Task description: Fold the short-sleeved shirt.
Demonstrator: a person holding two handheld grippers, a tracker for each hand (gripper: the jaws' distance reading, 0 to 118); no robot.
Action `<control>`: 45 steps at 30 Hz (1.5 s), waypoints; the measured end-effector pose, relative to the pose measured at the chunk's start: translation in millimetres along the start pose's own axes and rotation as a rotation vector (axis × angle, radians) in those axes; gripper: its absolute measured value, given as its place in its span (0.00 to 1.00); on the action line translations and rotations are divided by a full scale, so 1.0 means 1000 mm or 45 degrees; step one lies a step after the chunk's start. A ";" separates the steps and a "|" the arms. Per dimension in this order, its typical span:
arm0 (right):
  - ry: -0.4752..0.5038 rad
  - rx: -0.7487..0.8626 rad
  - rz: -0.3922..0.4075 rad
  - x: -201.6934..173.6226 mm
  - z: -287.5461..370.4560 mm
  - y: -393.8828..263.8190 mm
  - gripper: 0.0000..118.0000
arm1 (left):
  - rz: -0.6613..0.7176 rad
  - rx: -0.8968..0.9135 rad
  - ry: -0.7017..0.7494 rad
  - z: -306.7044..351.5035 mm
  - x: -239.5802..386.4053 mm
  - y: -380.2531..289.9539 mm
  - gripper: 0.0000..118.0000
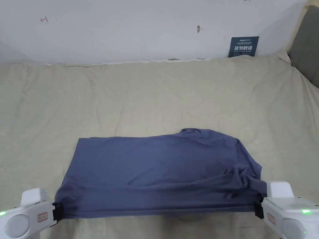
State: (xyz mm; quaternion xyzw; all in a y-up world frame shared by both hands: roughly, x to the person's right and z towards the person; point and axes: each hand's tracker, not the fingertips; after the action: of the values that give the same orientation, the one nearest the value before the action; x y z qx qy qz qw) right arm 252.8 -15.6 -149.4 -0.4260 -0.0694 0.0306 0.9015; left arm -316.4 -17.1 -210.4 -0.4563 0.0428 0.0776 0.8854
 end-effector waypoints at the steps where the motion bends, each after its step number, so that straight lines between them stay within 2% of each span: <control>1: 0.008 -0.034 0.007 0.000 -0.001 -0.009 0.10 | 0.015 -0.022 -0.007 0.002 -0.004 -0.007 0.07; 3: 0.033 -0.093 -0.022 0.002 -0.005 -0.028 0.10 | 0.028 -0.065 0.009 0.001 -0.010 -0.022 0.07; 8: 0.070 -0.186 -0.207 0.001 -0.022 -0.066 0.10 | 0.046 -0.173 0.046 -0.011 -0.016 -0.054 0.07; 13: 0.041 -0.172 -0.194 -0.006 -0.012 -0.047 0.11 | 0.000 -0.161 0.079 -0.008 -0.008 -0.048 0.12; 14: 0.042 -0.163 -0.194 -0.006 -0.006 -0.041 0.13 | -0.017 -0.157 0.093 -0.004 -0.003 -0.045 0.18; 15: 0.034 -0.143 -0.193 -0.006 0.001 -0.034 0.21 | -0.021 -0.146 0.108 0.003 0.002 -0.042 0.40; 16: 0.024 -0.097 -0.190 -0.011 0.013 -0.026 0.34 | -0.005 -0.106 0.098 0.010 0.004 -0.039 0.63; 18: 0.035 0.018 -0.183 -0.014 0.037 -0.006 0.74 | 0.045 0.039 0.011 0.031 0.011 -0.026 0.95; 19: 0.044 0.095 -0.176 -0.015 0.050 0.005 0.84 | 0.058 0.118 -0.023 0.042 0.017 -0.019 0.96; 20: 0.039 0.183 -0.156 -0.014 0.063 0.018 0.86 | 0.059 0.195 -0.058 0.056 0.025 -0.009 0.96; 24: -0.003 0.474 -0.038 -0.027 0.116 0.059 0.86 | 0.036 0.540 -0.160 0.111 0.058 0.019 0.96; 26: -0.004 0.615 -0.016 -0.033 0.139 0.074 0.86 | -0.019 0.731 -0.152 0.135 0.076 0.028 0.96; 29: -0.010 0.754 -0.021 -0.042 0.160 0.086 0.86 | -0.080 0.890 -0.097 0.157 0.099 0.037 0.96; 31: -0.009 0.811 -0.038 -0.046 0.168 0.090 0.86 | -0.114 1.012 -0.073 0.159 0.108 0.036 0.89; 32: -0.008 0.834 -0.047 -0.048 0.168 0.090 0.83 | -0.130 1.044 -0.056 0.162 0.112 0.035 0.81; 33: -0.013 0.857 -0.048 -0.050 0.169 0.089 0.73 | -0.139 1.051 -0.036 0.164 0.116 0.035 0.64; 34: -0.016 0.860 -0.052 -0.052 0.170 0.090 0.59 | -0.142 1.046 -0.040 0.164 0.120 0.035 0.43; 35: -0.020 0.864 -0.052 -0.054 0.171 0.091 0.38 | -0.140 1.052 -0.048 0.162 0.121 0.034 0.18; 36: -0.022 0.872 -0.058 -0.056 0.168 0.090 0.07 | -0.136 1.061 -0.057 0.161 0.123 0.034 0.01; 37: -0.029 0.881 -0.067 -0.057 0.166 0.090 0.02 | -0.137 1.054 -0.067 0.160 0.125 0.034 0.00; 45: -0.019 0.875 -0.097 -0.059 0.149 0.100 0.02 | -0.141 0.937 -0.069 0.132 0.125 0.053 0.00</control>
State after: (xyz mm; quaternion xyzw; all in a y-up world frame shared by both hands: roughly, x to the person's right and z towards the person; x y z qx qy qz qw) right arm 171.9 155.2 -139.0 -0.0941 -0.0775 0.0217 0.9923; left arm -202.5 133.1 -194.9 -0.1070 0.0194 0.0210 0.9939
